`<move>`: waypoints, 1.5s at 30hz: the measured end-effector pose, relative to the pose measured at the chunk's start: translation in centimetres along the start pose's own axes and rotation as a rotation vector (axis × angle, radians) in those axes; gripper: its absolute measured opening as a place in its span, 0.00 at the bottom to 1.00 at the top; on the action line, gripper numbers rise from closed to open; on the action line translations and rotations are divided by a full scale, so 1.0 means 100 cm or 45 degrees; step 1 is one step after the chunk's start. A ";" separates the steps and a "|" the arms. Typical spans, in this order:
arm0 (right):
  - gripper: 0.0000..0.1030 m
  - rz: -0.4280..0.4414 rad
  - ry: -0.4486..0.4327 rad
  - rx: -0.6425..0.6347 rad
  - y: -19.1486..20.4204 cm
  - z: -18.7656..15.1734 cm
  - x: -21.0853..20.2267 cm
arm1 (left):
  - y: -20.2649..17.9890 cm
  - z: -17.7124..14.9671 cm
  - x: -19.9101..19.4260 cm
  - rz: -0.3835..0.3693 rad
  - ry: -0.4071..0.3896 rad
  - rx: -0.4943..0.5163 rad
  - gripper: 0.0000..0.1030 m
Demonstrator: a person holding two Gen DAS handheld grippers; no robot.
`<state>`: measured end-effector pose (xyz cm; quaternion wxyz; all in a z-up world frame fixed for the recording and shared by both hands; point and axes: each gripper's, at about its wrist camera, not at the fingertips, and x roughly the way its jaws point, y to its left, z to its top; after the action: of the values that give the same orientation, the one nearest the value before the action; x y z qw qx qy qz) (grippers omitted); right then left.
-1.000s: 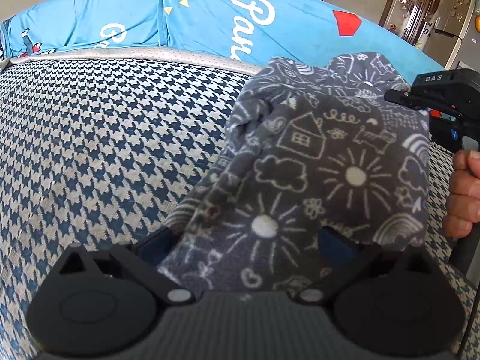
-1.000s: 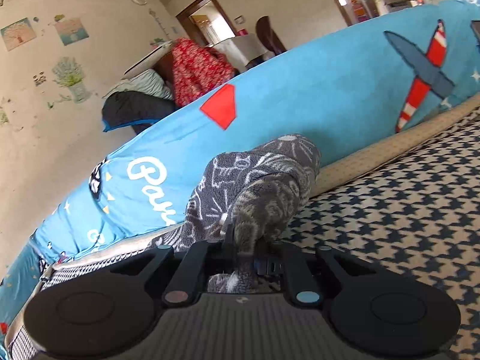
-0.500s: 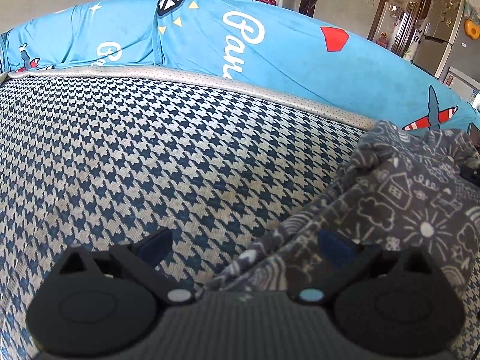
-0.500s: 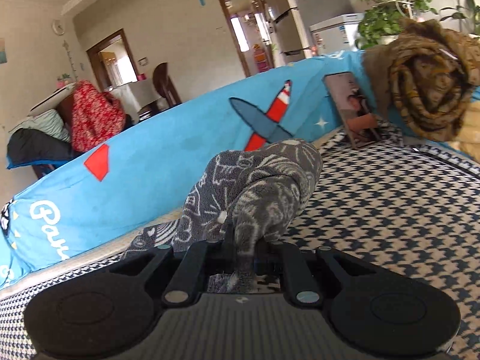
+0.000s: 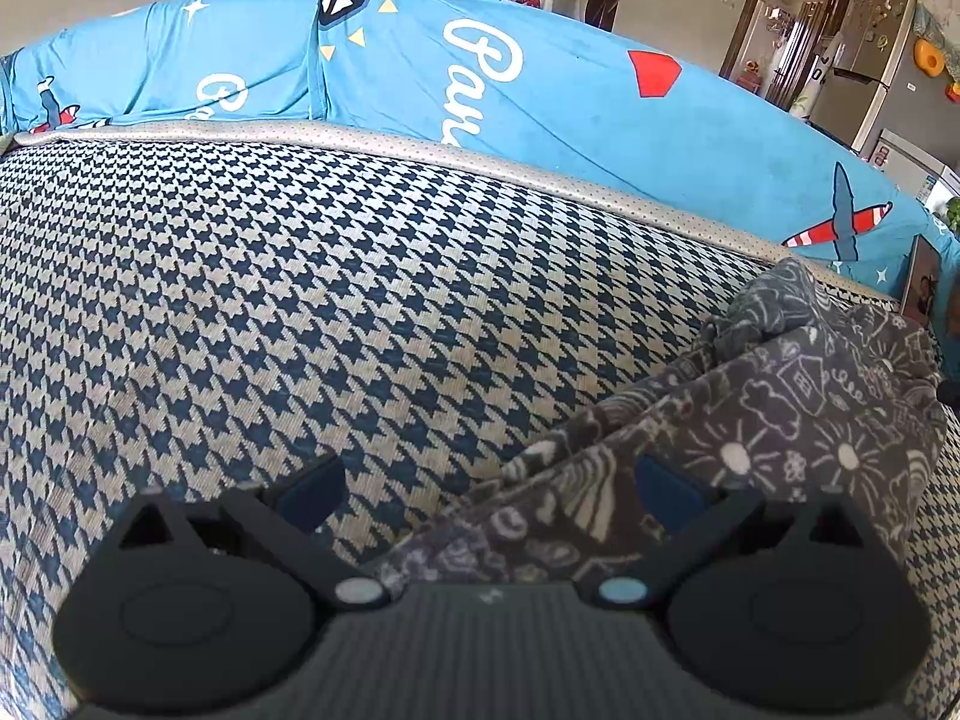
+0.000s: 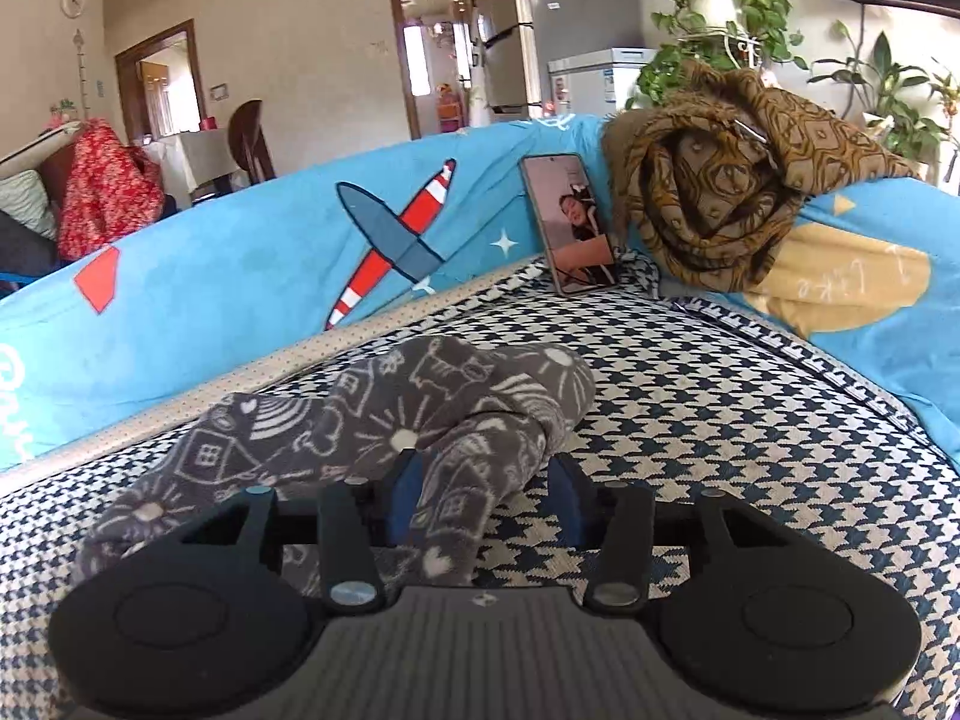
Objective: Fold clothes
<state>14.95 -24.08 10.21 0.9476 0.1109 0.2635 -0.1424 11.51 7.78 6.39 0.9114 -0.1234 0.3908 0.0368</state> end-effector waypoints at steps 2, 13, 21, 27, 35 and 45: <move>0.46 0.121 0.055 -0.009 0.000 -0.006 -0.010 | 0.002 -0.004 -0.006 0.007 -0.011 0.002 1.00; 0.46 0.562 0.297 -0.034 -0.005 -0.065 -0.062 | 0.028 -0.021 -0.037 0.000 -0.031 -0.135 1.00; 0.46 0.707 0.339 -0.213 0.005 -0.104 -0.092 | 0.034 -0.043 -0.054 -0.021 -0.019 -0.204 1.00; 0.46 0.815 0.420 -0.254 0.004 -0.126 -0.105 | 0.039 -0.057 -0.063 -0.039 -0.007 -0.256 1.00; 0.46 0.927 0.601 -0.078 -0.011 -0.142 -0.101 | 0.042 -0.073 -0.069 -0.064 0.014 -0.272 1.00; 0.47 1.057 0.714 0.045 -0.001 -0.154 -0.095 | 0.046 -0.085 -0.071 -0.085 0.036 -0.314 1.00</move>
<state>-0.12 -17.80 2.34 0.8151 0.2563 0.4392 0.2776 -0.14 10.30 4.96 0.8844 -0.2479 0.3919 0.0523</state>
